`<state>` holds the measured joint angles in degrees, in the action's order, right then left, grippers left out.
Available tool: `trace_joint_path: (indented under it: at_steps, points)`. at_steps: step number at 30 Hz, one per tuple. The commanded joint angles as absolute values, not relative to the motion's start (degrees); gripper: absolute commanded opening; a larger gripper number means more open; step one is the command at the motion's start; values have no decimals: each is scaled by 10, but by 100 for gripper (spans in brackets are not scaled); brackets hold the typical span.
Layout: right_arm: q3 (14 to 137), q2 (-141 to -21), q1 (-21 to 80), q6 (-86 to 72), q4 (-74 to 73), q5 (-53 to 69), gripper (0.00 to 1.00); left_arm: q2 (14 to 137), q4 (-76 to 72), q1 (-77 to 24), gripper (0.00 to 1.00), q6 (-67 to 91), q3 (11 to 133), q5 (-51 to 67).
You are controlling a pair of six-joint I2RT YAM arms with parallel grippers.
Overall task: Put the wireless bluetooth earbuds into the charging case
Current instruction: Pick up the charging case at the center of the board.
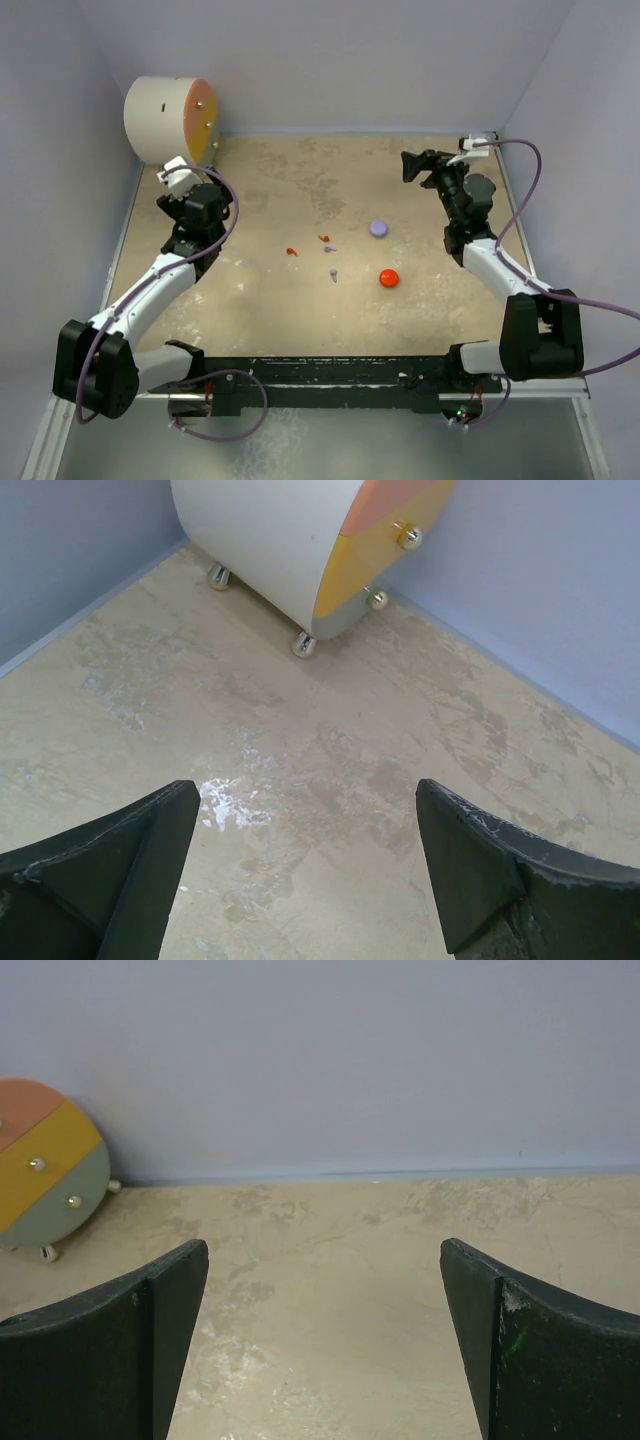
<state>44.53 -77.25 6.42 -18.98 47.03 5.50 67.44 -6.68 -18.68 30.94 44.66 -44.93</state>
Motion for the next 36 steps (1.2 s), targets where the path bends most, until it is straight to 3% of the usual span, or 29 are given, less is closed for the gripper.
trace_joint_path:
  at_steps: [1,5,8,10,12,15,18,26,36]
  points:
    - [451,-757,63,-190,466,37,100,656,-69,-187,89,318,462,-431]
    - [463,-764,63,-195,451,35,100,667,6,-187,88,367,495,-449]
    - [462,-762,63,-195,446,36,100,650,7,-187,73,377,485,-441]
    - [462,-760,63,-193,438,30,100,630,-4,-186,71,382,468,-441]
    - [464,-763,63,-189,428,20,100,619,-7,-186,74,383,460,-457]
    - [470,-773,64,-186,403,7,100,627,14,-185,87,389,473,-472]
    - [471,-798,79,-182,397,6,100,640,53,-185,88,402,486,-434]
    - [514,-893,170,-146,311,-50,100,660,-61,-187,88,389,405,-253]
    - [481,-876,171,-161,254,-71,100,676,-80,-199,89,395,383,-219]
